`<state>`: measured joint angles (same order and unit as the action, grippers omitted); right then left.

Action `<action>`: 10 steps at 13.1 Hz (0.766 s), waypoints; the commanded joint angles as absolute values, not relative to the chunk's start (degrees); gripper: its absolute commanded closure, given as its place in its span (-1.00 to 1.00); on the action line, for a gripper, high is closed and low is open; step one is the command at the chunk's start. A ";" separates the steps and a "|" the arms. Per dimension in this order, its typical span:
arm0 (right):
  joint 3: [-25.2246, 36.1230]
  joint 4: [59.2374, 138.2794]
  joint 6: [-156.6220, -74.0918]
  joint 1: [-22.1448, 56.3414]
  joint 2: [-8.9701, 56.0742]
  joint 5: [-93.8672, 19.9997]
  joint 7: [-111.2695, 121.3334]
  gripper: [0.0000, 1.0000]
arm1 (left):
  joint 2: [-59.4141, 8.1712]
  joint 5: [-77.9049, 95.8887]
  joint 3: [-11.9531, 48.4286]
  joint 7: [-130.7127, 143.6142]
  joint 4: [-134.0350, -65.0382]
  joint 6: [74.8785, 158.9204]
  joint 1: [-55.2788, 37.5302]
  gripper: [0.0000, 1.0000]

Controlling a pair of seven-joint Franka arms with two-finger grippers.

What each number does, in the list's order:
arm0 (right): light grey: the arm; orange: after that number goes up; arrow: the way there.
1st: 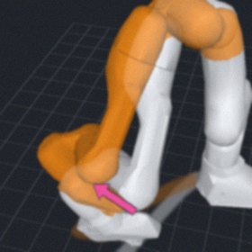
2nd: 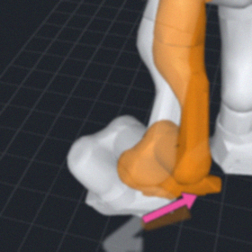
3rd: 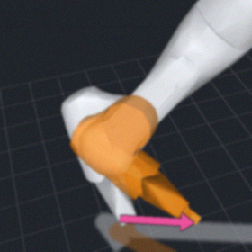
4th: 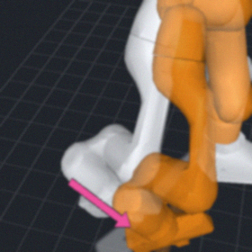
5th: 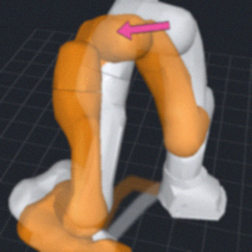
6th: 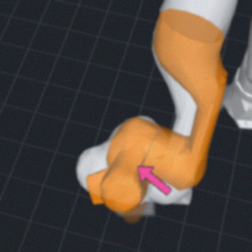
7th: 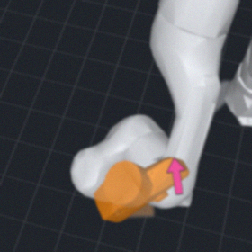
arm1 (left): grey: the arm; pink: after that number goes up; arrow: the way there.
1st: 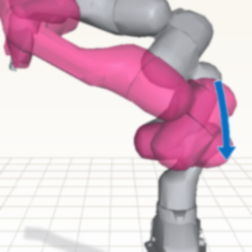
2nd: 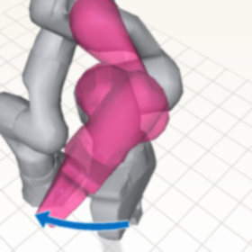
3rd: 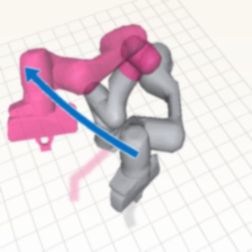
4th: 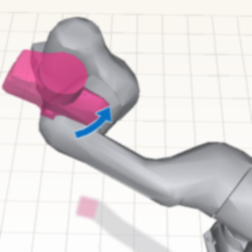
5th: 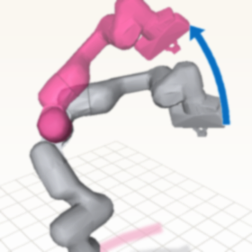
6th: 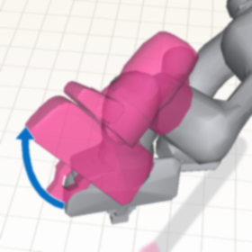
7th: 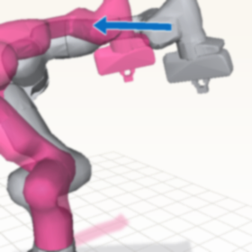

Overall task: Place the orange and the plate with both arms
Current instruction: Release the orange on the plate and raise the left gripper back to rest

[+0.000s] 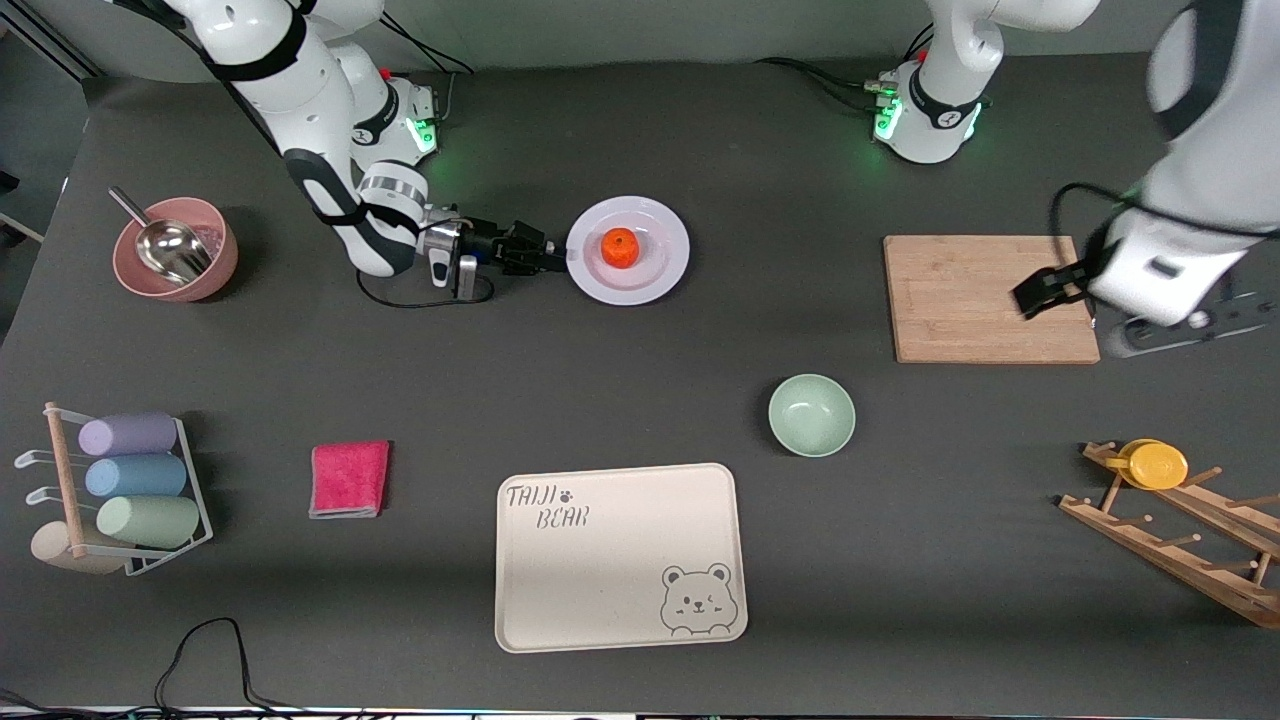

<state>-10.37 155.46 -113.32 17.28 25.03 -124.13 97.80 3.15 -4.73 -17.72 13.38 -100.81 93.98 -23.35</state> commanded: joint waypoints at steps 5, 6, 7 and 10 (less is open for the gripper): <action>-11.78 154.69 -112.85 18.19 27.33 -127.00 102.04 0.38 | 24.34 -9.23 -22.76 1.32 -120.15 102.22 -24.35 -1.00; -12.30 154.69 -112.85 18.19 27.42 -127.52 102.04 0.53 | 24.08 -9.40 -22.68 1.84 -119.89 102.04 -24.35 -1.00; -13.17 154.43 -112.85 18.19 27.33 -128.66 102.04 0.67 | 23.91 -9.75 -22.68 2.80 -119.62 101.43 -24.08 -1.00; -14.33 153.90 -112.76 18.19 27.33 -130.34 103.26 0.79 | 22.41 -9.76 -20.66 3.16 -119.18 100.29 -21.10 -1.00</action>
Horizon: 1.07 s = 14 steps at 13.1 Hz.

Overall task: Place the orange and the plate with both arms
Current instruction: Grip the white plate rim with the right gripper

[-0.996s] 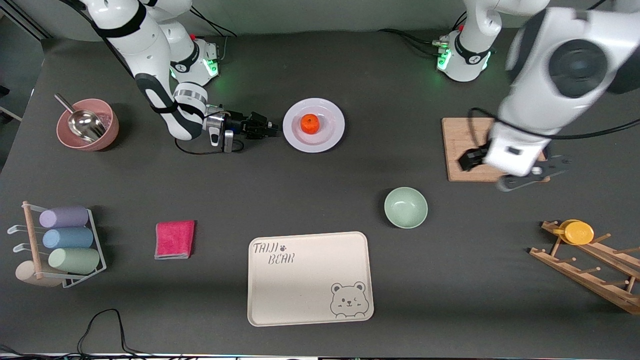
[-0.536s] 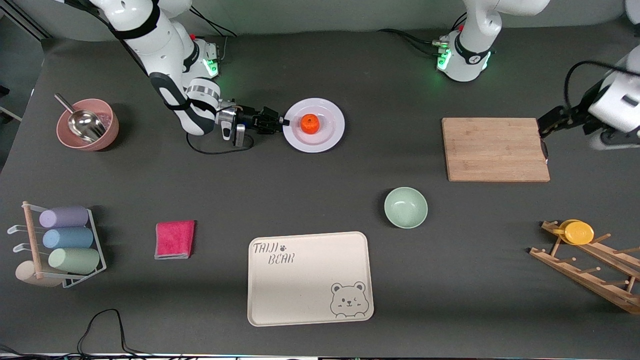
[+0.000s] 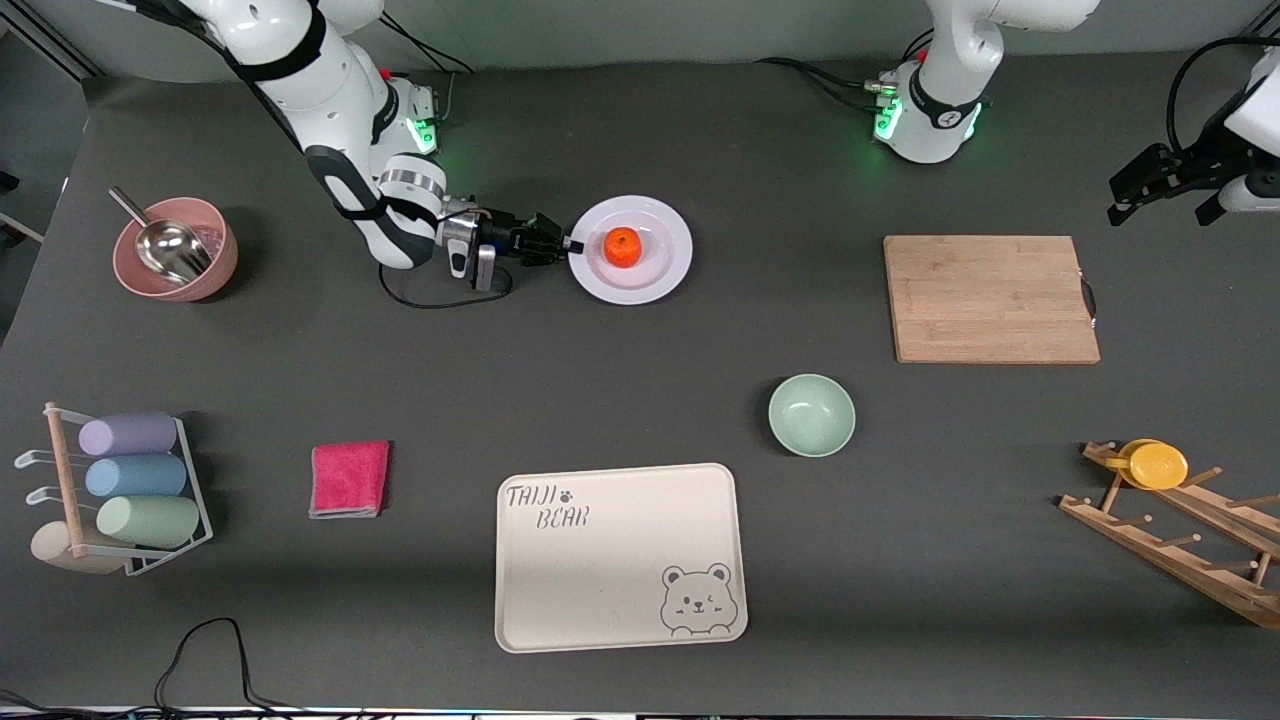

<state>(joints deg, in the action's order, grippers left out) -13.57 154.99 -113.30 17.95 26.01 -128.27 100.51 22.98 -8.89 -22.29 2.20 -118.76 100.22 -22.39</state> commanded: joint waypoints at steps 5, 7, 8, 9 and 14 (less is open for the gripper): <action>-14.24 153.81 -109.26 15.13 25.23 -129.91 102.05 1.00 | 17.51 -8.35 -4.66 2.90 -114.37 96.70 -6.33 -1.00; -14.24 154.16 -108.64 13.98 21.64 -129.20 97.85 1.00 | 13.55 -7.48 -4.05 2.73 -109.36 94.58 -5.63 -1.00; -14.24 154.33 -107.85 13.89 19.71 -129.11 95.04 1.00 | 12.75 -6.17 -4.04 2.20 -107.94 94.40 -5.19 -1.00; -14.24 154.51 -107.58 13.71 17.51 -128.94 92.49 1.00 | 12.40 -4.33 -3.96 1.68 -107.32 94.74 -3.27 -1.00; -13.98 155.04 -107.75 8.18 5.37 -116.65 73.16 1.00 | 9.31 -3.25 -4.48 -5.44 -102.83 93.25 -2.46 -1.00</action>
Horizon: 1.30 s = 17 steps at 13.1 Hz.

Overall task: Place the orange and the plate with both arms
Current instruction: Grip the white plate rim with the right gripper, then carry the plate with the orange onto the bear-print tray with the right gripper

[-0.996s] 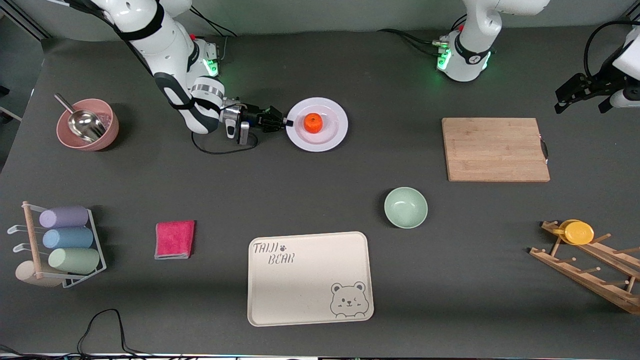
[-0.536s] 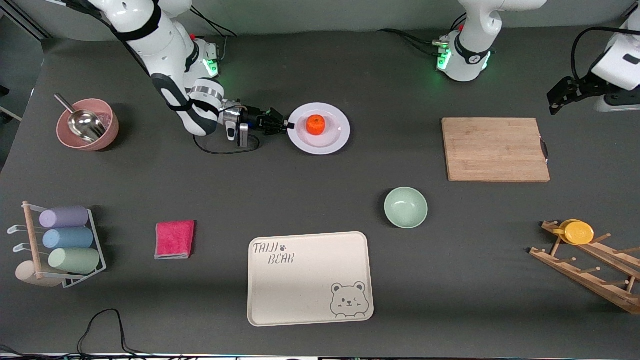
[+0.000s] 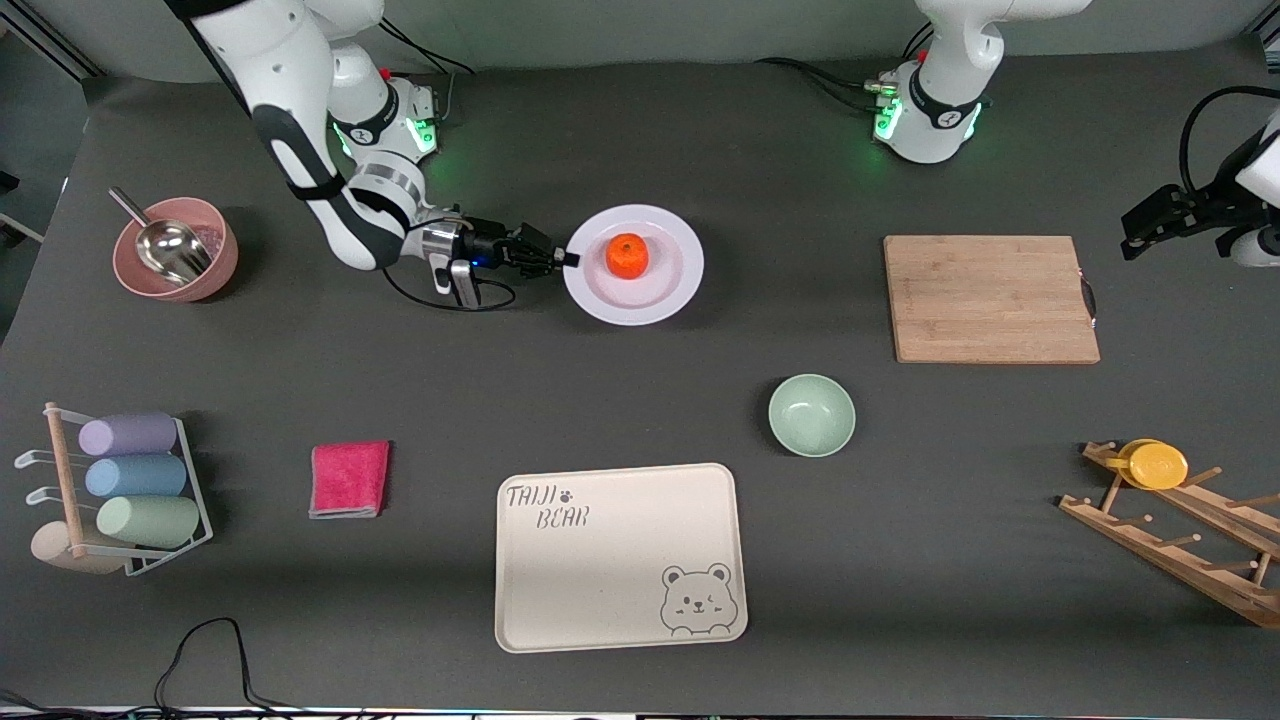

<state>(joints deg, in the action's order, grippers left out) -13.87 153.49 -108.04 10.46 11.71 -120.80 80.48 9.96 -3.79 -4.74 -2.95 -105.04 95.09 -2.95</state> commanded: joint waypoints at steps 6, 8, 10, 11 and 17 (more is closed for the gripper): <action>-10.64 135.31 -112.93 5.71 13.60 -100.67 57.78 1.00 | 9.14 -0.88 -4.57 -4.92 -103.01 96.68 -2.20 -1.00; -8.89 124.42 -114.16 5.89 20.00 -95.38 52.67 1.00 | 9.14 -0.62 -4.66 -4.92 -103.01 96.59 -2.02 -1.00; -7.83 114.40 -114.26 6.06 26.69 -94.05 49.76 1.00 | 9.23 2.88 -6.41 -5.44 -102.83 96.33 -1.76 -1.00; -7.82 109.65 -114.34 6.15 29.76 -92.82 48.44 1.00 | 9.32 3.51 -6.59 -5.45 -102.83 95.81 -1.76 -1.00; -6.59 81.27 -115.31 6.15 45.23 -82.56 33.78 1.00 | 9.49 2.64 -6.59 -5.80 -102.30 93.97 -1.85 -1.00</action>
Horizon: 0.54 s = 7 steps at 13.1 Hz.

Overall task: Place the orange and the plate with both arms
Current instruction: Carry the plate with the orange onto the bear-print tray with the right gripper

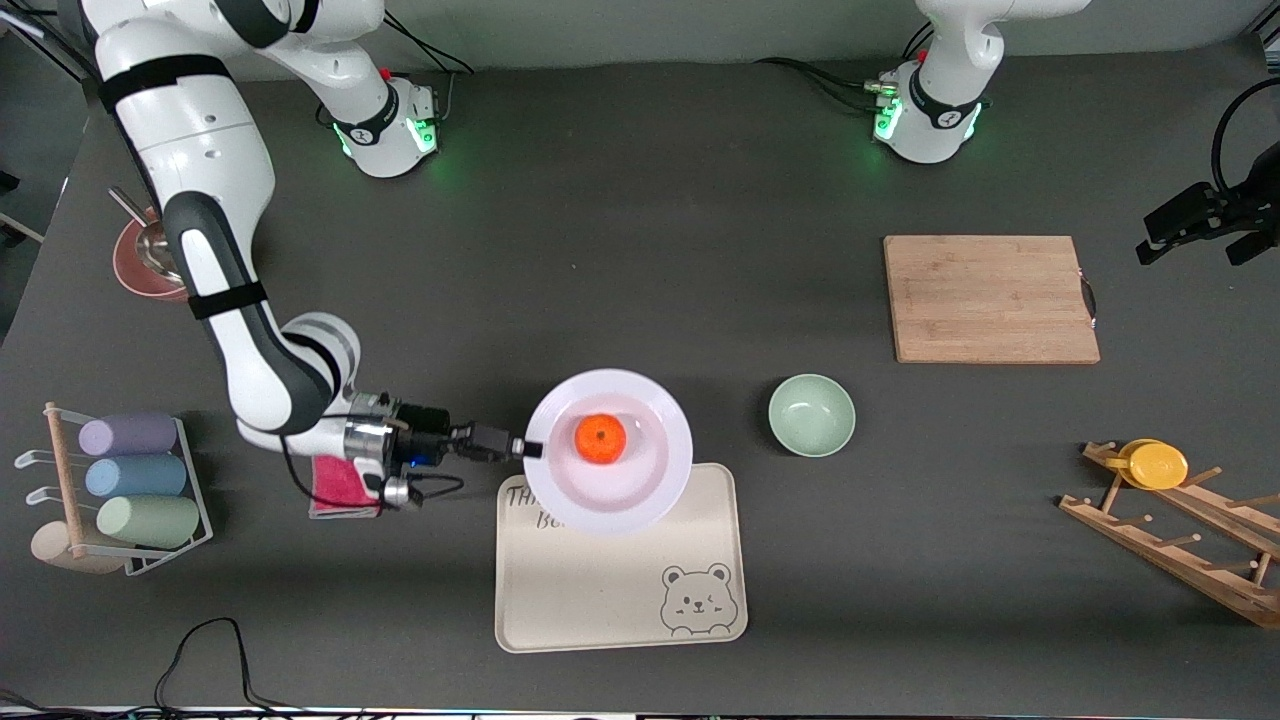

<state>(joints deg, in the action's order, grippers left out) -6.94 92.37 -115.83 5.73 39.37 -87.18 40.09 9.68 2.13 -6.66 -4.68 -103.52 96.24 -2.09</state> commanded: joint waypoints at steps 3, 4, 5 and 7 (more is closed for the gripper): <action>-6.33 71.84 -115.49 5.80 52.62 -82.26 32.52 1.00 | 9.49 0.36 -6.24 -10.34 -102.39 90.63 -1.93 -1.00; -6.33 68.76 -115.66 5.80 55.00 -82.35 32.87 1.00 | 9.49 0.09 -6.24 -10.98 -102.39 90.18 -1.93 -1.00; -6.42 65.95 -116.88 5.80 57.63 -82.53 33.31 1.00 | 9.49 0.09 -6.24 -10.64 -102.48 90.26 -2.02 -1.00; -7.03 60.49 -120.91 6.41 62.38 -82.70 33.57 1.00 | 9.40 0.09 -6.15 -7.67 -102.48 90.88 -1.93 -1.00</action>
